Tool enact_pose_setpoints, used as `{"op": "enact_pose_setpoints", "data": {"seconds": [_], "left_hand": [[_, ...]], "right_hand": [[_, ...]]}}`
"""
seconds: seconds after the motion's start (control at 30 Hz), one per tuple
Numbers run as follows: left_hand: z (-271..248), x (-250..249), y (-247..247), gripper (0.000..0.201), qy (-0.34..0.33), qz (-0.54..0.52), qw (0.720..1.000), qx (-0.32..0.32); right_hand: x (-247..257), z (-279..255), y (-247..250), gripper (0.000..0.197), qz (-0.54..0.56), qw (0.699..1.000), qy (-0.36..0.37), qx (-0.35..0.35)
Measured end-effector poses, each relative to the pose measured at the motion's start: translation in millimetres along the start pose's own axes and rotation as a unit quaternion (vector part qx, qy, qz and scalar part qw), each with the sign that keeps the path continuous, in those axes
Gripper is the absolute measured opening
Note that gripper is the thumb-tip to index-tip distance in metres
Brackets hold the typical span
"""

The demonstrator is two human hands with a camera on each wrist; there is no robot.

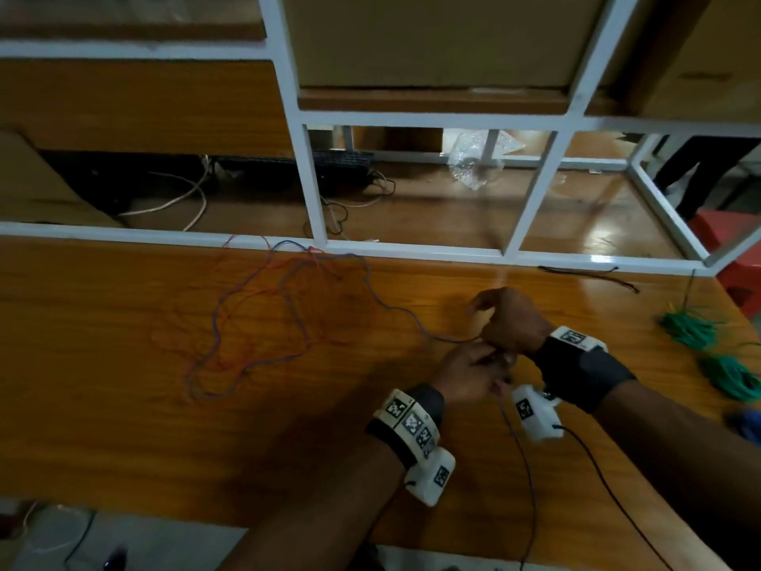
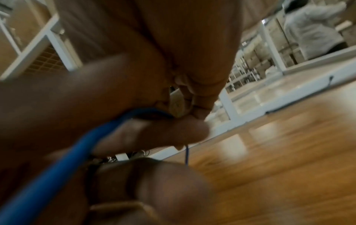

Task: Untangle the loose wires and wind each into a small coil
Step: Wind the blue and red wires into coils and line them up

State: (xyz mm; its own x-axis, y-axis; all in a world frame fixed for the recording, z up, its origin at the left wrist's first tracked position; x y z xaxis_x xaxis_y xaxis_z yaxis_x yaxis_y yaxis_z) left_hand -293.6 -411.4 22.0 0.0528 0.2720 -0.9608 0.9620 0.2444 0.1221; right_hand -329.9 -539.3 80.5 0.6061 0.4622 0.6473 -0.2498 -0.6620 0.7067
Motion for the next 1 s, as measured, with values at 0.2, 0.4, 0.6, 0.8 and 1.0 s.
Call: {"op": "enact_pose_setpoints", "data": {"seconds": [0.2, 0.4, 0.6, 0.8, 1.0], "left_hand": [[14, 20, 100, 0.051, -0.028, 0.066, 0.956, -0.284], [37, 16, 165, 0.07, 0.013, 0.229, 0.97, -0.078], [41, -13, 147, 0.026, -0.036, 0.472, 0.872, -0.123], [62, -31, 91, 0.019, -0.096, 0.596, 0.776, -0.185], [77, -37, 84, 0.018, -0.133, 0.595, 0.763, -0.215]], "right_hand": [[-10, -25, 19, 0.029, 0.191, 0.969, 0.113, -0.106], [-10, -61, 51, 0.018, 0.214, 0.935, 0.26, -0.111], [-49, -59, 79, 0.025, 0.109, 0.961, 0.219, -0.129], [-31, -25, 68, 0.059, -0.142, 0.97, 0.18, -0.084], [-16, 16, 19, 0.037, -0.059, 0.986, 0.154, -0.026]]}}
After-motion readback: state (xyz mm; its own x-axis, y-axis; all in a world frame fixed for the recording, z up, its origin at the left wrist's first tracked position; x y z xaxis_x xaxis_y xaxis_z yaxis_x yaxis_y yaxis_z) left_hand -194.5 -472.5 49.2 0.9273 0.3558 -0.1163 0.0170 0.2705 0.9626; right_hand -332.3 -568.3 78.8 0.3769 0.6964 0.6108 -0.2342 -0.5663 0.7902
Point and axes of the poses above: each hand's wrist, its own z-axis towards the middle knuckle, its own y-axis out of the back of the hand, x = y × z, the point moved 1 cm from there along z, towards the middle knuckle, and after that the axes turned 13 degrees about z, right-handed, at the moved point
